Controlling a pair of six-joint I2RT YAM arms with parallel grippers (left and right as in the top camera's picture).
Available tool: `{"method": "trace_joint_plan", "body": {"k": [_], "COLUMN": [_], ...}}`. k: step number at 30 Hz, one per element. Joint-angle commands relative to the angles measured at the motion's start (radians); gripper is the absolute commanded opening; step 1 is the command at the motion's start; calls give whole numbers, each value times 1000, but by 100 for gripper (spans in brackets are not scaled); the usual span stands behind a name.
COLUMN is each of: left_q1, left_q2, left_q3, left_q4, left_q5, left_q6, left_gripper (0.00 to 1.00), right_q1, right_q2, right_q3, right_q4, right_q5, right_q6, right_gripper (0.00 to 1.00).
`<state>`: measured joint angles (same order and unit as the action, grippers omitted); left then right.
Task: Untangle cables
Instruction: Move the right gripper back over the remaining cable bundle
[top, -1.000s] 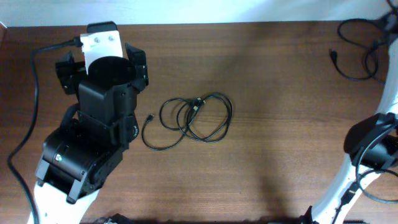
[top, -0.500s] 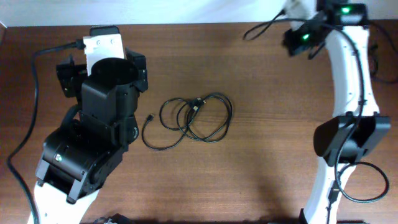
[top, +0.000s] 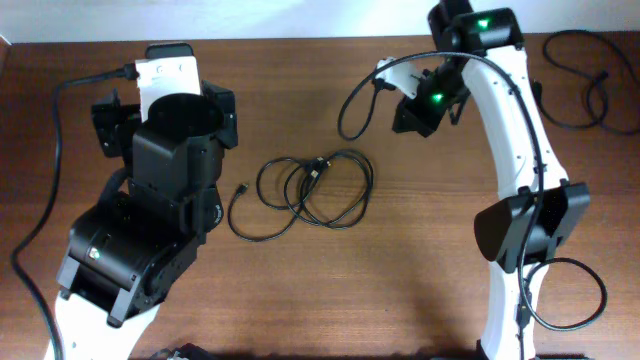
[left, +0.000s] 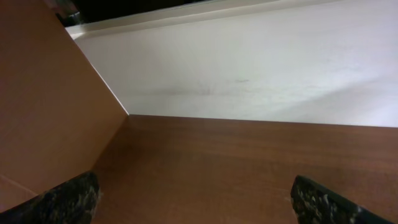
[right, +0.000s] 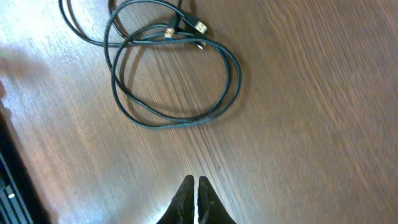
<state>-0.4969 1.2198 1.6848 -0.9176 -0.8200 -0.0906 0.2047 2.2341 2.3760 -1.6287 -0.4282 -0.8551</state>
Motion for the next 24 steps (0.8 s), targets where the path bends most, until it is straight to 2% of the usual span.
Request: {"method": "trace_joint_plan", "body": {"k": [1, 3, 4, 5, 7, 15, 24], "left_q1": [5, 5, 5, 5, 5, 5, 5], "left_q2": [-2, -2, -2, -2, -2, -2, -2], "left_q3": [7, 7, 7, 7, 7, 7, 7], "left_q4": [-2, -2, -2, -2, -2, -9, -16], "left_q5": [-8, -8, -8, -8, -8, -8, -8], "left_q6": [16, 16, 16, 16, 16, 16, 16], "left_gripper": [99, 99, 99, 99, 99, 99, 99], "right_q1": [37, 51, 57, 59, 63, 63, 64], "right_q2": [27, 41, 46, 55, 67, 141, 209], "right_q3": [-4, -4, -4, -4, -5, -10, -56], "right_q4": [26, 47, 59, 80, 116, 306, 244], "right_q5": [-32, -32, -32, -32, -32, -2, -2], "right_q6": [-27, -20, -5, 25, 75, 315, 337], "right_gripper": [8, 30, 45, 67, 78, 78, 77]}}
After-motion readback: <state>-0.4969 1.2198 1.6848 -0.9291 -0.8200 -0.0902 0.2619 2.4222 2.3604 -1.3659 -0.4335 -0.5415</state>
